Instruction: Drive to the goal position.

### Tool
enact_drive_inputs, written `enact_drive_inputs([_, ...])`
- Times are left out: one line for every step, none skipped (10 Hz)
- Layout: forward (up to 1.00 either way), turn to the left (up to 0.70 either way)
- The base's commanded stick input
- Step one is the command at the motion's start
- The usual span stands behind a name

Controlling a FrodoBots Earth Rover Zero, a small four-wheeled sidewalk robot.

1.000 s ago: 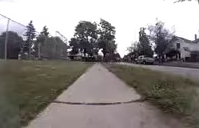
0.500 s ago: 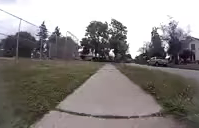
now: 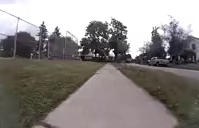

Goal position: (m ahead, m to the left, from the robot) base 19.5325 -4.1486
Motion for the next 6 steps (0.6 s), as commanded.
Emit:
enact_drive_inputs([0.70,0.00])
enact_drive_inputs([0.70,0.00])
enact_drive_inputs([0.70,0.00])
enact_drive_inputs([0.70,0.00])
enact_drive_inputs([0.70,-0.06])
enact_drive_inputs([0.70,-0.35])
